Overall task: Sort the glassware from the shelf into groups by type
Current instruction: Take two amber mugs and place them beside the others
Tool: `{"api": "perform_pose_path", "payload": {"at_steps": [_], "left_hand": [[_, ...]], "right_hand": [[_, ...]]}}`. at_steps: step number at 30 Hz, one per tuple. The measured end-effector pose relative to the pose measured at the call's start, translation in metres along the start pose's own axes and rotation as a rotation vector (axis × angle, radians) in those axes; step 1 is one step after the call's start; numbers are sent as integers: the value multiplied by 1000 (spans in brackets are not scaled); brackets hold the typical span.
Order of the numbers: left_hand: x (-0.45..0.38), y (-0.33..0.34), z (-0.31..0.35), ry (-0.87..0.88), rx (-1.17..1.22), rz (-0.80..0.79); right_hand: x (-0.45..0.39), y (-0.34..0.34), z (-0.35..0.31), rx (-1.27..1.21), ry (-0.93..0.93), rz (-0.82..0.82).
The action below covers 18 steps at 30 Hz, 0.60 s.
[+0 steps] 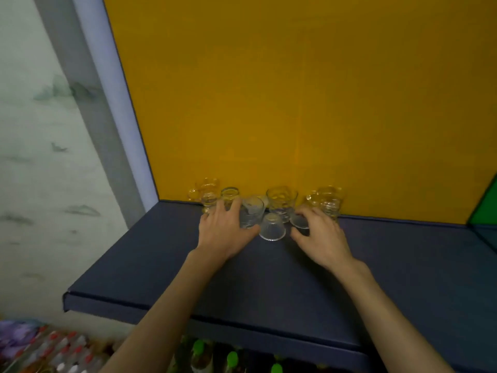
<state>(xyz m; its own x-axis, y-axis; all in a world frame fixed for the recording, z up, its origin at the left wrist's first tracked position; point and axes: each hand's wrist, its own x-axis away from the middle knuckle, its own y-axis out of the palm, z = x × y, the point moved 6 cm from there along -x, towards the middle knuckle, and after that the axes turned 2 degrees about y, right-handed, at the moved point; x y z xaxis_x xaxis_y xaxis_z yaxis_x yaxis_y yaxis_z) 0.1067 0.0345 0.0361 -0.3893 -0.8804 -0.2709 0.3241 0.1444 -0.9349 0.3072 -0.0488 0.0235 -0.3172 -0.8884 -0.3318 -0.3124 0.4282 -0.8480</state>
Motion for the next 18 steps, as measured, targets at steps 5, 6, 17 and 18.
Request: {"api": "perform_pose_path", "payload": {"at_steps": [5, 6, 17, 18], "left_hand": [[-20, 9, -6, 16, 173, 29], [-22, 10, -6, 15, 200, 33], [-38, 21, -11, -82, 325, 67], [-38, 21, -13, -92, 354, 72]], "right_hand": [[6, -2, 7, 63, 121, 29], [6, -3, 9, 70, 143, 42], [4, -17, 41, 44, 338, 157], [1, -18, 48, 17, 360, 166]]}}
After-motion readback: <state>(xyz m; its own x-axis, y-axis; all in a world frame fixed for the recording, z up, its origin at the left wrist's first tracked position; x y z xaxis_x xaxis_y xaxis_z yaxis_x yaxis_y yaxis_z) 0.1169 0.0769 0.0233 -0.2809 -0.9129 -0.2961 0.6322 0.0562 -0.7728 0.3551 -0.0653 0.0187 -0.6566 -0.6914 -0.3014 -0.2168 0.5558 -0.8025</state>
